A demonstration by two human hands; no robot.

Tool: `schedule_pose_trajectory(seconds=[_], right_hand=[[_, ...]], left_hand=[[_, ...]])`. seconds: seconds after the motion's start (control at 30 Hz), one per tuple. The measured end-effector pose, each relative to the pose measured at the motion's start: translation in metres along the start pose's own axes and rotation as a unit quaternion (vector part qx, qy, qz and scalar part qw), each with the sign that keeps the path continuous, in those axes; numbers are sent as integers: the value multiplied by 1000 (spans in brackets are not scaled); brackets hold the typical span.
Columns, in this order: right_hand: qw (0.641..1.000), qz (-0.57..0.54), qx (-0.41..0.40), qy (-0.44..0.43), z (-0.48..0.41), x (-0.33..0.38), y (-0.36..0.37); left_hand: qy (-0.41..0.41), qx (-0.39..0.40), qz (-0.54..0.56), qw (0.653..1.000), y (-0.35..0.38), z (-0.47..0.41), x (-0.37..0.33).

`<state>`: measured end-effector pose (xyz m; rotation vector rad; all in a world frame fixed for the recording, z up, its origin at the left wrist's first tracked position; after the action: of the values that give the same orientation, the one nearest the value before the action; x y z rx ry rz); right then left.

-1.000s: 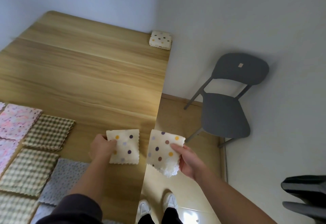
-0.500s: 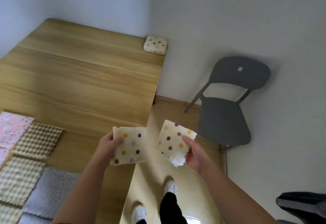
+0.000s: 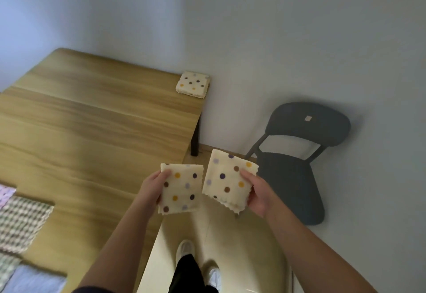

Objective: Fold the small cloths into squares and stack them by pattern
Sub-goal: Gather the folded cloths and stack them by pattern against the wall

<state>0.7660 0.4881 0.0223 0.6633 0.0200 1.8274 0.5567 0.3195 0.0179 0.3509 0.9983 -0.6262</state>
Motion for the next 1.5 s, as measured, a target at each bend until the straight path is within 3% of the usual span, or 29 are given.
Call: schedule_pose_trajectory(seconds=[0.57, 0.93, 1.23, 1.5], right_hand=[[999, -25, 33, -23, -57, 135, 24], [999, 34, 37, 20, -108, 231, 16], [992, 81, 87, 32, -135, 286, 49], [995, 93, 28, -19, -160, 312, 49]], left_hand=[[-26, 111, 19, 993, 98, -131, -99], [-26, 95, 20, 995, 169, -202, -141], [4, 125, 19, 992, 205, -235, -177], [11, 160, 30, 987, 218, -262, -202]])
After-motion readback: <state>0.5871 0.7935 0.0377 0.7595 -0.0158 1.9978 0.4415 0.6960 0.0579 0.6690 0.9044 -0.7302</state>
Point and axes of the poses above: each hand's wrist, its own z-axis away from the middle knuckle, its own y-axis out of the palm, x = y × z, the point moved 6 cm from there along -z, towards the middle knuckle, and after that the axes turned 12 degrees about y, right-handed, at the moved point
